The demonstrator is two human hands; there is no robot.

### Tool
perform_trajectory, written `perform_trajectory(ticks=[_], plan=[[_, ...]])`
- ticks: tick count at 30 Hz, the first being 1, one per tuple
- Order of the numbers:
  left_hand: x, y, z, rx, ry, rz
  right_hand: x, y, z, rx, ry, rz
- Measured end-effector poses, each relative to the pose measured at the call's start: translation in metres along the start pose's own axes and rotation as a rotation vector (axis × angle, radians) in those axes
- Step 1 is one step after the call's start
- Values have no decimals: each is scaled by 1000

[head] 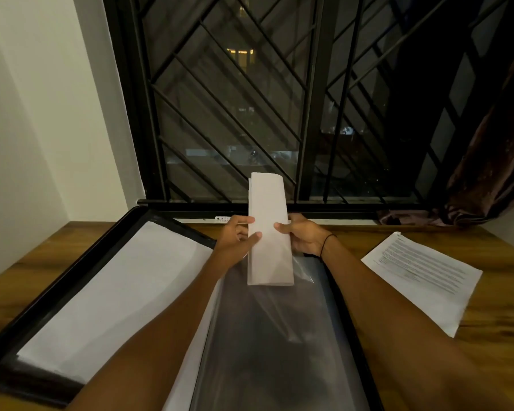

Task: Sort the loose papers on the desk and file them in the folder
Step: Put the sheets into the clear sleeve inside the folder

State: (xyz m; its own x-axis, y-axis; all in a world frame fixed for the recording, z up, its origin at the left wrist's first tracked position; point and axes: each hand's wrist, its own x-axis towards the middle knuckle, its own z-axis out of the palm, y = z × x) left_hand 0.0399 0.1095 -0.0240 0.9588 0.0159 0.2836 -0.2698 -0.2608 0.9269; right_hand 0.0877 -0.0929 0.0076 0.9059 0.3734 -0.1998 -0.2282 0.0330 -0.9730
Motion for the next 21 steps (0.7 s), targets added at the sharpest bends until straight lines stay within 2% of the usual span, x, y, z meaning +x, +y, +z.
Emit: perform_trajectory(ticks=[2, 6, 9, 10, 15, 19, 21], plan=[[1, 2, 0, -15, 42, -12, 0, -2, 7, -79, 11, 29], [5, 2, 3, -30, 57, -40, 11, -13, 25, -385, 266, 59], [10, 2, 9, -13, 78, -95, 17, -24, 40, -714, 383, 26], [12, 3, 11, -3, 75, -98, 20, -25, 45, -756, 421, 25], [12, 5, 16, -5, 57, -89, 34, -24, 61, -719, 582, 50], [8, -1, 13, 105, -47, 104, 35, -27, 61, -663, 628, 89], [8, 0, 12, 161, -56, 122, 36, -30, 57, -631, 643, 79]])
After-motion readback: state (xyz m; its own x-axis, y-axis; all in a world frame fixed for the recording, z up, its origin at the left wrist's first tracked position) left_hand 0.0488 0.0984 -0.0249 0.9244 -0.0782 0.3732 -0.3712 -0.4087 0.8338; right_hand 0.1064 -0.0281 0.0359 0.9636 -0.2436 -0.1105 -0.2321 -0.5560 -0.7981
